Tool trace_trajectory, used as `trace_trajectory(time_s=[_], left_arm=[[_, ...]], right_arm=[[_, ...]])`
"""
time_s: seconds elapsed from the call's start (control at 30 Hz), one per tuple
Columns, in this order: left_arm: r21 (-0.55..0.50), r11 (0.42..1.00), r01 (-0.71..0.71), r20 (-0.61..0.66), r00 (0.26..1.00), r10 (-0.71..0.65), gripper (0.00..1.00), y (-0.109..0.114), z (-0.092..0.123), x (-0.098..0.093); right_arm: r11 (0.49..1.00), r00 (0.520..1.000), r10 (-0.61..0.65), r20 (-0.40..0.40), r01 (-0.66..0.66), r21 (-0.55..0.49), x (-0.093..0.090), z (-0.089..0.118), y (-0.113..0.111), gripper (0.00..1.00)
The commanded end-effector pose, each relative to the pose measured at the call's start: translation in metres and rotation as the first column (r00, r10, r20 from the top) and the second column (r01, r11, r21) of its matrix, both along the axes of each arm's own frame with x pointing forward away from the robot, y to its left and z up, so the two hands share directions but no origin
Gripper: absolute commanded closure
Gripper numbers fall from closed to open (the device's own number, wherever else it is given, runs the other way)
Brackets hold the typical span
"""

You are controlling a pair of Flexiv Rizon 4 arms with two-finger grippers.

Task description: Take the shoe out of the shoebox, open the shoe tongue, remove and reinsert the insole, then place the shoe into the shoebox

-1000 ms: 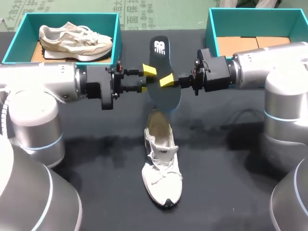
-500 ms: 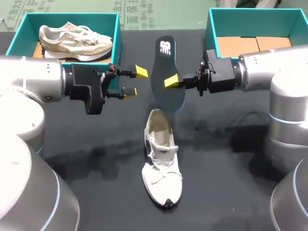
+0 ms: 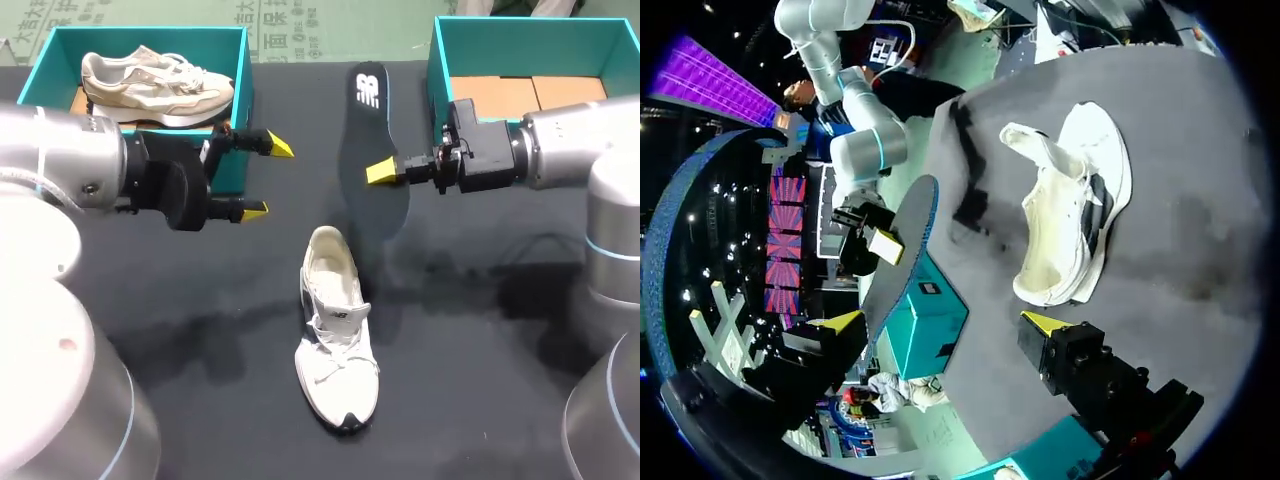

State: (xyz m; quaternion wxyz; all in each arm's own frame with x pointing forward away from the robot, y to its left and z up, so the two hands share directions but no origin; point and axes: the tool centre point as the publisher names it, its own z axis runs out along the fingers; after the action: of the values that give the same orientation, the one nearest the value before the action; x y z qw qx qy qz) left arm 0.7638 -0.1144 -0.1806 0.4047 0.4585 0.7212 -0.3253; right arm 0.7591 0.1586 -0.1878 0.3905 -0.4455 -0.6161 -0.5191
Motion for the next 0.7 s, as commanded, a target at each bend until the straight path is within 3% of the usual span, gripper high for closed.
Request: trace_trajectory(time_s=[0.03, 0.23, 0.37, 0.6, 0.63, 0.67, 0.7], left_arm=[[0.344, 0.918, -0.197, -0.236, 0.928, 0.288, 0.00, 0.007, 0.011, -0.013], [0.344, 0.918, -0.197, -0.236, 0.928, 0.288, 0.00, 0.007, 0.011, -0.013], [0.369, 0.912, -0.178, -0.420, 0.844, 0.334, 0.00, 0.007, -0.003, -0.014], [0.370, 0.915, -0.162, -0.739, 0.546, 0.395, 0.00, 0.027, -0.017, -0.005], [0.416, 0.890, -0.185, -0.765, 0.458, 0.453, 0.00, 0.028, -0.020, -0.006], [0.480, 0.848, -0.227, -0.736, 0.421, 0.529, 0.00, 0.028, -0.023, -0.006], [0.480, 0.848, -0.227, -0.736, 0.421, 0.529, 0.00, 0.028, -0.023, -0.006]], right_arm=[[1.000, 1.000, 0.003, -0.003, -0.003, -0.008, 0.001, 0.003, 0.001, 1.00], [1.000, 1.000, 0.003, -0.003, -0.003, -0.008, 0.001, 0.003, 0.001, 1.00], [1.000, 0.999, 0.011, 0.053, -0.012, 0.002, 0.000, -0.005, 0.015, 1.00], [1.000, 0.974, -0.003, 0.224, -0.001, 0.020, 0.006, -0.016, 0.025, 1.00], [1.000, 0.971, -0.016, 0.237, 0.012, 0.017, 0.007, -0.018, 0.027, 1.00], [1.000, 0.970, -0.017, 0.242, 0.014, 0.015, 0.008, -0.020, 0.027, 1.00], [1.000, 0.970, -0.017, 0.242, 0.014, 0.015, 0.008, -0.020, 0.027, 1.00]])
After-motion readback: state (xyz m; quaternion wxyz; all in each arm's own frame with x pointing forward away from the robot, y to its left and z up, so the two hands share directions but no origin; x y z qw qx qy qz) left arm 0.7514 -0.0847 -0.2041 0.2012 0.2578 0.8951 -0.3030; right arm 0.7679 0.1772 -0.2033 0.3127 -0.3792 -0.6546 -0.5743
